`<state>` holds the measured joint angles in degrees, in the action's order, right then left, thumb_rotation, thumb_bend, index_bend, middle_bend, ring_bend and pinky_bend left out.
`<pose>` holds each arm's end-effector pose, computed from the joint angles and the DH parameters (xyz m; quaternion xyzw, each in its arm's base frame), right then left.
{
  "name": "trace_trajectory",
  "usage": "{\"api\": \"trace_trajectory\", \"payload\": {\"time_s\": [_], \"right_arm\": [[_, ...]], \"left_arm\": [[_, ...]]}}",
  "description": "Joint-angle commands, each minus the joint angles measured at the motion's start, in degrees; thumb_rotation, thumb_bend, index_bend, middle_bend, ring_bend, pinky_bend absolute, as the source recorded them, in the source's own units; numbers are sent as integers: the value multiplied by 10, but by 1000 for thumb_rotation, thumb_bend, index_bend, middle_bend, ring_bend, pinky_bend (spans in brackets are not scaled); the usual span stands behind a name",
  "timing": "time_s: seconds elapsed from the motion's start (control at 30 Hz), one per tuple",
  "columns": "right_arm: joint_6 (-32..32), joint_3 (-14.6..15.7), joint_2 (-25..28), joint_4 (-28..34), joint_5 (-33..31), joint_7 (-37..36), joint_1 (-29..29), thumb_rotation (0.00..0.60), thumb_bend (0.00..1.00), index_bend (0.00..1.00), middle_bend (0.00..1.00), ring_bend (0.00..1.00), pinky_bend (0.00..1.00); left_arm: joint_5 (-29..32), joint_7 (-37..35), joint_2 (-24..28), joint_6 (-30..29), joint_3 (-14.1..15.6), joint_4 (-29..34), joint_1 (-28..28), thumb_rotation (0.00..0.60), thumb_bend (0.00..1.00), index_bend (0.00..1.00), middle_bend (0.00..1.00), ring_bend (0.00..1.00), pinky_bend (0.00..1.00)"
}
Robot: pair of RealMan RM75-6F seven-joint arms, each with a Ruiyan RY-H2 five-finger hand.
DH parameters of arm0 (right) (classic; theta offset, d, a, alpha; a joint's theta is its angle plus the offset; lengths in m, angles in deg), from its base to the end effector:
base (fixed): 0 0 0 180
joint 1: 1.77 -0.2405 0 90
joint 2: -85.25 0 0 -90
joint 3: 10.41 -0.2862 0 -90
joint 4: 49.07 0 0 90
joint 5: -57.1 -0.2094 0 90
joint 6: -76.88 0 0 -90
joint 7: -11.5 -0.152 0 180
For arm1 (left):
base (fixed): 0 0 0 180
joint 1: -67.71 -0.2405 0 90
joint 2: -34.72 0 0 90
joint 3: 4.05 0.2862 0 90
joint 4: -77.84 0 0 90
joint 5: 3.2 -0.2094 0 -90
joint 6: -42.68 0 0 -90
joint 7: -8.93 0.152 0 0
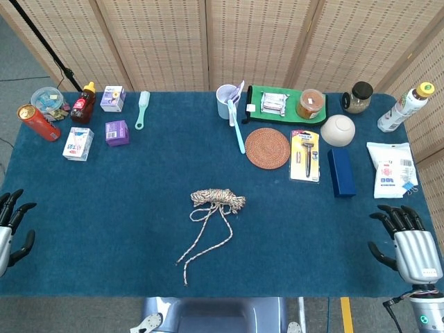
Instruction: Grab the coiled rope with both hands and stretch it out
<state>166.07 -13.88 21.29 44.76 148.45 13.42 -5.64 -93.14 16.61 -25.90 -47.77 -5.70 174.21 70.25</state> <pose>-0.3177 -0.1863 0.1775 0.6041 -0.3448 0.4229 0.5808 -0.3214 0.1723 0.1932 -0.6145 -0.3256 -0.3742 0.6135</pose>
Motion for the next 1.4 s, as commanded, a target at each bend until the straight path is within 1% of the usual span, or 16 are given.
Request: {"api": "trace_trajectory", "payload": {"time_s": [0.03, 0.3, 0.5, 0.73, 0.8, 0.83, 0.9, 0.97, 1.07, 1.13, 1.4], "right_arm": [[-7, 0, -1, 0, 4, -13, -6, 600, 296, 324, 248, 213, 146], [-32, 0, -5, -3, 30, -68, -35, 600, 297, 372, 255, 213, 146], [-81, 0, -5, 5, 65, -120, -87, 600, 297, 431, 262, 213, 146], [-134, -1, -8, 19, 97, -154, -145, 600, 297, 455, 262, 205, 146], [-160, -5, -10, 23, 107, -162, -172, 600, 298, 455, 257, 191, 131], [-174, -8, -12, 25, 106, -166, -185, 600, 297, 454, 251, 176, 108], [-190, -11, -16, 30, 105, -171, -201, 600, 297, 448, 231, 127, 30], [-204, -14, -23, 35, 102, -173, -216, 600, 298, 439, 213, 83, 0], [-221, -19, -36, 37, 99, -163, -236, 600, 297, 422, 188, 33, 0], [-232, -22, -45, 37, 94, -157, -247, 600, 297, 421, 180, 28, 0], [-282, -25, -100, 10, 83, -150, -299, 600, 297, 496, 175, 27, 0]], "left_arm": [[1, -3, 7, 2, 0, 5, 0, 576, 439, 244, 91, 74, 50], [-4, -3, 36, 12, 6, 29, 2, 577, 439, 272, 91, 96, 50], [-9, 1, 61, 12, 3, 50, 5, 576, 439, 274, 92, 96, 50], [-8, 10, 78, 27, -2, 72, 17, 578, 440, 274, 92, 96, 50], [-8, 13, 84, 32, -3, 78, 21, 578, 439, 274, 92, 96, 50], [-7, 15, 87, 35, -4, 82, 23, 578, 439, 274, 92, 96, 50], [-6, 18, 90, 36, -5, 86, 24, 578, 439, 274, 92, 97, 49], [-5, 18, 92, 36, -6, 89, 25, 578, 439, 274, 92, 97, 46], [-3, 19, 94, 38, -7, 92, 26, 578, 440, 278, 92, 97, 44], [-2, 19, 94, 38, -6, 93, 26, 578, 439, 286, 92, 97, 43], [5, 16, 97, 41, -7, 92, 27, 577, 439, 294, 92, 109, 42]]}}
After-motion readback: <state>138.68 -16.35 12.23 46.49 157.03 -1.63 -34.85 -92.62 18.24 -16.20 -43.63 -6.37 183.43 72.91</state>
